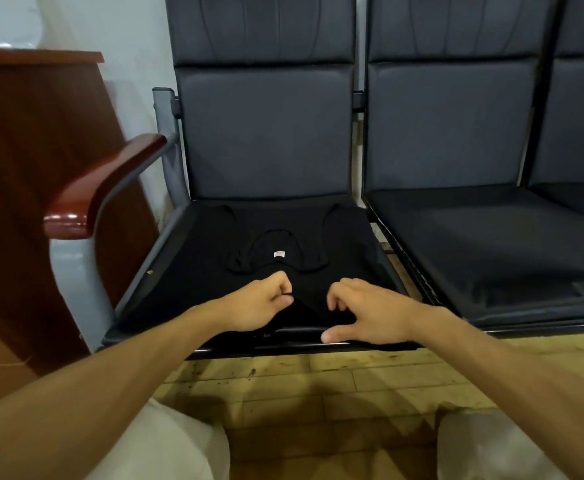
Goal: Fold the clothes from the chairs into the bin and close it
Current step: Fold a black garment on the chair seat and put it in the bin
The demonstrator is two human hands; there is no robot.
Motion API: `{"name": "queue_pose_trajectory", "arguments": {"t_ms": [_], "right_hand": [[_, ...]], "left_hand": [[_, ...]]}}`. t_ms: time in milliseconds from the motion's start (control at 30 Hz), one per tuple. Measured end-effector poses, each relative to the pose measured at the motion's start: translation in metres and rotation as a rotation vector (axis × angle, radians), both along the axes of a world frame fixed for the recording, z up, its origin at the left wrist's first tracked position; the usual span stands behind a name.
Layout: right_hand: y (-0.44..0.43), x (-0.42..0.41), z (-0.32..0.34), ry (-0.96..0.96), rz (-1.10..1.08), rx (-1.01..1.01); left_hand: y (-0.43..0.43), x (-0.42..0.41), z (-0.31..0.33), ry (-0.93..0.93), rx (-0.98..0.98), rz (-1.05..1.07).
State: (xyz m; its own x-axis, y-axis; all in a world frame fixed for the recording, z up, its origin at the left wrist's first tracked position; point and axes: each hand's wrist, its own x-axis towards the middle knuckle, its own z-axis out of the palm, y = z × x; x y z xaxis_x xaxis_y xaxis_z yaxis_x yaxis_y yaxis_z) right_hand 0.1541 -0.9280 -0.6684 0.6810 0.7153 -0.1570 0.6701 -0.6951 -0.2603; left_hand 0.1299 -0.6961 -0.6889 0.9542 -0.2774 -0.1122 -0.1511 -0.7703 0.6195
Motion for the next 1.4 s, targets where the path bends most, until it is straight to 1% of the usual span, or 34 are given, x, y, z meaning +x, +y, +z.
{"name": "queue_pose_trajectory", "arguments": {"t_ms": [100, 167, 333, 400, 467, 500, 567, 667, 733, 833, 900, 967, 1100, 1200, 1300, 1400], "right_hand": [[0.021, 0.000, -0.005, -0.164, 0.033, -0.039], [0.028, 0.008, -0.005, -0.195, 0.012, -0.015], [0.019, 0.036, 0.001, 0.077, -0.101, 0.207], [0.016, 0.043, 0.004, 0.142, -0.204, 0.259], [0.012, 0.050, 0.003, 0.199, -0.315, 0.301], [0.011, 0.054, 0.001, 0.238, -0.371, 0.339], [0.012, 0.058, 0.000, 0.282, -0.458, 0.436], [0.014, 0.064, 0.002, 0.269, -0.566, 0.623], [0.014, 0.068, 0.002, 0.255, -0.656, 0.762], [0.008, 0.076, 0.003, 0.309, -0.839, 0.986], [0.003, 0.082, 0.004, 0.360, -0.966, 1.102], [-0.002, 0.086, 0.004, 0.376, -1.025, 1.172], [0.001, 0.097, 0.001, 0.303, -1.040, 1.187], [0.007, 0.096, -0.003, 0.240, -1.048, 1.179], [0.004, 0.091, -0.002, 0.070, -1.091, 1.062], [-0.003, 0.086, -0.001, -0.084, -1.083, 0.913]], "left_hand": [[-0.004, 0.001, 0.001, -0.014, -0.063, 0.066], [-0.008, 0.003, 0.000, -0.028, -0.061, 0.088], [-0.009, 0.015, -0.001, -0.083, -0.050, 0.168], [-0.009, 0.019, 0.000, -0.062, -0.074, 0.192], [-0.014, 0.018, 0.005, -0.022, -0.094, 0.147], [-0.017, 0.017, 0.007, 0.006, -0.074, 0.104], [-0.020, 0.015, 0.009, 0.049, 0.030, 0.052], [-0.016, 0.018, 0.006, -0.009, 0.171, 0.031], [-0.009, 0.019, 0.008, -0.064, 0.232, 0.080], [0.014, 0.016, 0.015, -0.103, 0.281, 0.211], [0.035, 0.013, 0.019, -0.097, 0.271, 0.326], [0.055, 0.010, 0.020, -0.103, 0.246, 0.443], [0.078, 0.003, 0.020, -0.127, 0.269, 0.645], [0.084, -0.002, 0.016, -0.092, 0.313, 0.722], [0.085, -0.008, 0.017, -0.146, 0.440, 0.782], [0.094, -0.010, 0.016, -0.156, 0.427, 0.810]]}}
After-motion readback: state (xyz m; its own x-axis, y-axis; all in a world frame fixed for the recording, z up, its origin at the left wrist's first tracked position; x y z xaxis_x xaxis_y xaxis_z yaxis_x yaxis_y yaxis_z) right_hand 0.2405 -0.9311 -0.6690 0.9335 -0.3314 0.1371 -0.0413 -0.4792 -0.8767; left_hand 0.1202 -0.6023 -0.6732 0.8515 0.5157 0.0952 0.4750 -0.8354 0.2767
